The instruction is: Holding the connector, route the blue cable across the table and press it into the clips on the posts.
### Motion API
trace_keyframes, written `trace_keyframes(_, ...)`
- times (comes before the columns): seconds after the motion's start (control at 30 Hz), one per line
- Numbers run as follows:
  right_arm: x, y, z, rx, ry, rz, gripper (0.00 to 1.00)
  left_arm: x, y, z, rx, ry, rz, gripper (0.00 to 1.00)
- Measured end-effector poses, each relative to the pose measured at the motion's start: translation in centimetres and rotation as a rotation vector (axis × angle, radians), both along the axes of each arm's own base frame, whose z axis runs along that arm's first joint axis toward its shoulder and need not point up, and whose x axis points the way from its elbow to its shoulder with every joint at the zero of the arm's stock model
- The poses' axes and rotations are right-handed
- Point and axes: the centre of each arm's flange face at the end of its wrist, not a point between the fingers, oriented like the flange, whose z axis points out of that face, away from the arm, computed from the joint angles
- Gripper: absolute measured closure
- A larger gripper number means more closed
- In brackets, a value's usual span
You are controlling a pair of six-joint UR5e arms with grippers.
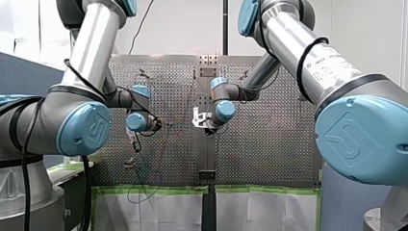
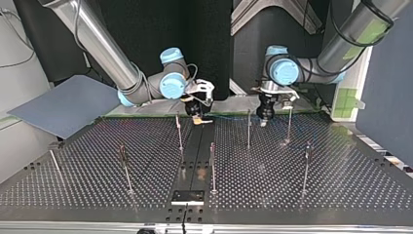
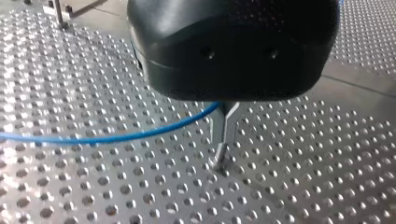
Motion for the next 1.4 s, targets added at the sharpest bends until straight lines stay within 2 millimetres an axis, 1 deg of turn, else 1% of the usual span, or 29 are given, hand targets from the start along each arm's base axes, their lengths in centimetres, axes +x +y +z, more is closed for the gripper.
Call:
trace_keyframes(0.23, -0.3, -0.5, 0.1, -0.005, -0.003, -0.008, 1.00, 1.4, 0.2, -1.5, 0.026, 0.027, -0.010, 1.00)
trace_keyframes(0.4, -0.5, -0.9, 0.2, -0.010, -0.008, -0.013, 1.00, 2.0, 0.3, -1.9, 0.025, 0.033, -0.010, 1.00)
trace_keyframes(0.43, -0.5, -0.9, 0.2, -0.010, -0.008, -0.013, 1.00, 2.0, 0.3, -1.9, 0.024, 0.033, -0.009, 0.96)
trace_keyframes(0.47, -0.5, -0.9, 0.2, -0.011, -0.008, -0.014, 1.00, 2.0, 0.4, -1.9, 0.022, 0.033, -0.007, 0.84)
trace_keyframes(0.5, -0.5, -1.0, 0.2, -0.011, -0.009, -0.014, 1.00, 2.1, 0.4, -1.9, 0.021, 0.033, -0.004, 0.84)
trace_keyframes(0.53, -0.5, -1.0, 0.2, -0.012, -0.009, -0.014, 1.00, 2.1, 0.5, -1.9, 0.020, 0.034, -0.001, 0.72)
trace_keyframes(0.57, -0.5, -1.0, 0.3, -0.012, -0.009, -0.014, 1.00, 2.1, 0.6, -1.9, 0.019, 0.034, 0.003, 0.53)
trace_keyframes(0.6, -0.5, -1.0, 0.3, -0.013, -0.010, -0.014, 1.00, 2.1, 0.6, -1.9, 0.019, 0.035, 0.009, 0.53)
trace_keyframes(0.67, -0.5, -1.1, 0.3, -0.013, -0.010, -0.014, 1.00, 2.0, 0.7, -2.0, 0.020, 0.042, 0.019, 0.33)
trace_keyframes(0.7, -0.5, -1.1, 0.3, -0.013, -0.010, -0.014, 1.00, 1.9, 0.7, -2.1, 0.021, 0.048, 0.024, 0.33)
trace_keyframes(0.73, -0.5, -1.1, 0.3, -0.013, -0.010, -0.014, 1.00, 1.8, 0.7, -2.1, 0.023, 0.055, 0.028, 0.20)
trace_keyframes(0.77, -0.5, -1.1, 0.3, -0.013, -0.010, -0.014, 1.00, 1.7, 0.7, -2.2, 0.026, 0.062, 0.031, 0.16)
trace_keyframes(0.8, -0.5, -1.1, 0.3, -0.014, -0.011, -0.014, 1.00, 1.6, 0.6, -2.2, 0.031, 0.071, 0.035, 0.16)
trace_keyframes(0.83, -0.5, -1.1, 0.3, -0.014, -0.011, -0.014, 1.00, 1.5, 0.6, -2.3, 0.037, 0.078, 0.037, 0.10)
trace_keyframes(0.87, -0.5, -1.1, 0.3, -0.014, -0.011, -0.014, 1.00, 1.4, 0.5, -2.3, 0.043, 0.085, 0.040, 0.02)
trace_keyframes(1.13, -0.1, -0.7, 0.4, -0.019, -0.005, -0.003, 1.00, 0.0, 0.2, -2.6, 0.082, 0.152, 0.079, 0.02)
trace_keyframes(1.4, 0.1, -0.4, 0.4, -0.022, -0.001, 0.001, 1.00, -3.2, -0.3, -1.8, 0.058, 0.204, 0.091, 0.02)
